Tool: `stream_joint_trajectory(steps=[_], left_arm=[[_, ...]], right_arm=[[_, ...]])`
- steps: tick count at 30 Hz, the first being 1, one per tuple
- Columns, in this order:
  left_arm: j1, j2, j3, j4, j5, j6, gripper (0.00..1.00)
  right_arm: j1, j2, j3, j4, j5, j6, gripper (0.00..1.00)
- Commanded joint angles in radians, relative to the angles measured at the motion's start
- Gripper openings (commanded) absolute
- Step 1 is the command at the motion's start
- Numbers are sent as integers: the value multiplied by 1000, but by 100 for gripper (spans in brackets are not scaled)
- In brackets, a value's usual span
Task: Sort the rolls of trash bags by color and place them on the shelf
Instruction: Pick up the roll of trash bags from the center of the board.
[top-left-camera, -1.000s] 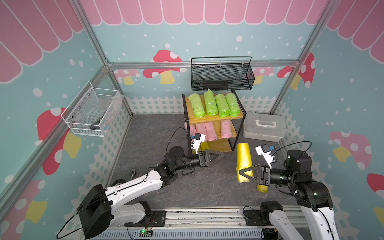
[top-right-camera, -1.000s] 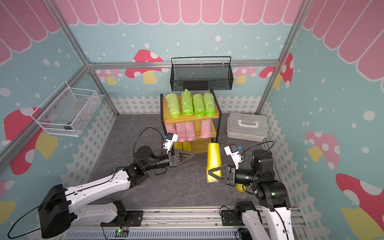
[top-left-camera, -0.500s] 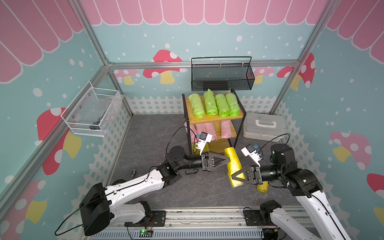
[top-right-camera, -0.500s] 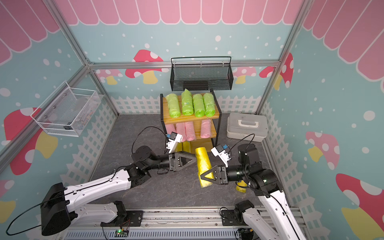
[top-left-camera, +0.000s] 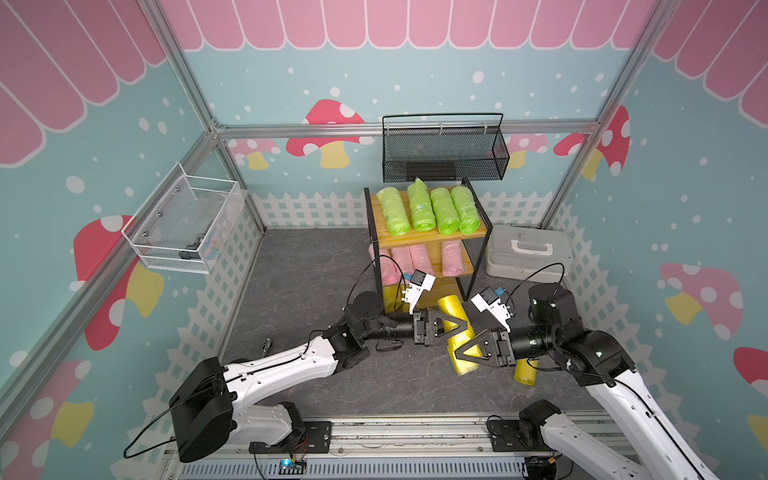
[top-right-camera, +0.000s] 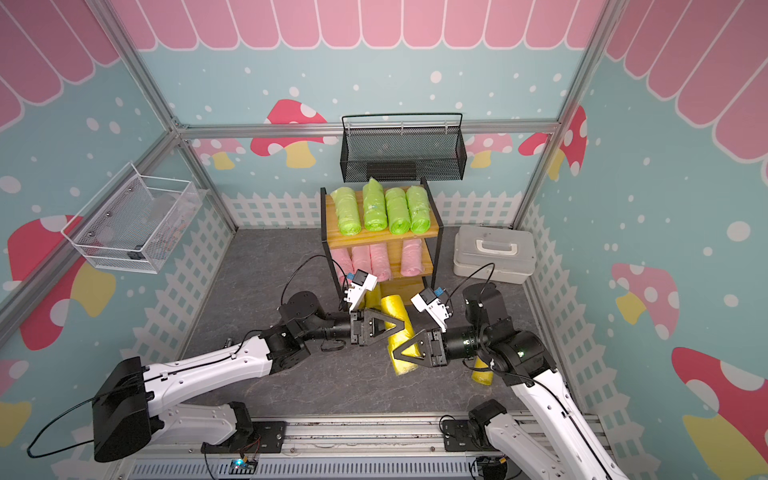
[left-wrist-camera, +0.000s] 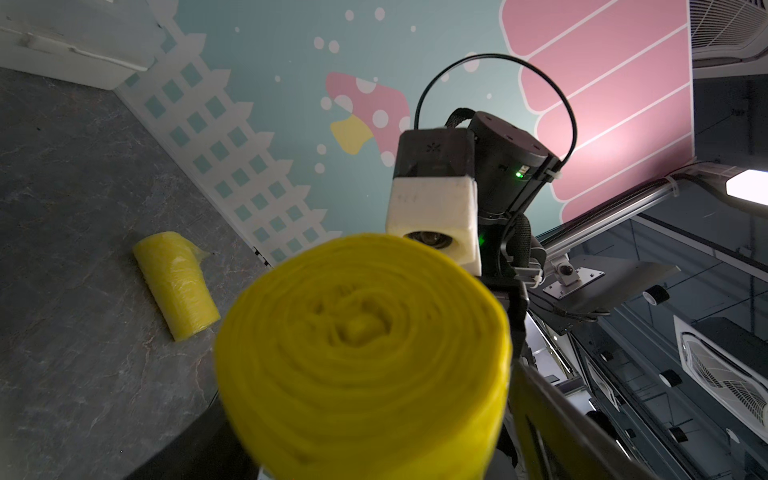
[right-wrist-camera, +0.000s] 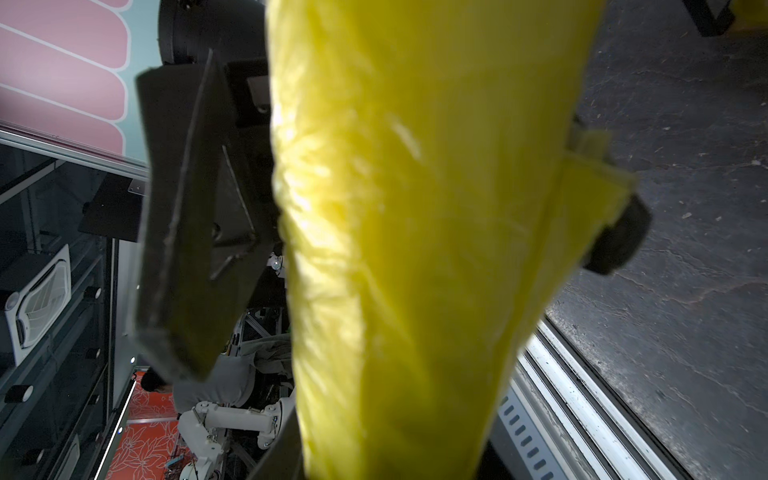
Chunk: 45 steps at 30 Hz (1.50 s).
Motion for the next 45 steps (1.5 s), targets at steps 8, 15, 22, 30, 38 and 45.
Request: stream_joint_trajectory(steps=[8,15,22,30,38,45], left_arm=[[-4,30,59,-23,33,-10,53],[-4,18,38,-42,26,-23,13],[-3,-45,-63,-20,-134,-62,0],[-14,-132,-322,219,-458,-289,0],[-40,-149,-374,283,-589,-358,0],[-52,-105,-361,355,-594,-383,0]], right_arm=[[39,5,9,28,61,-10,15],[40,-26,24,-48,183,-39,71],[39,-85,-54,-32,298,1,80],[40,-239,-216,177,410,215,82],[41,-269,-311,315,395,291,83],[48,-208,-335,437,376,345,99]])
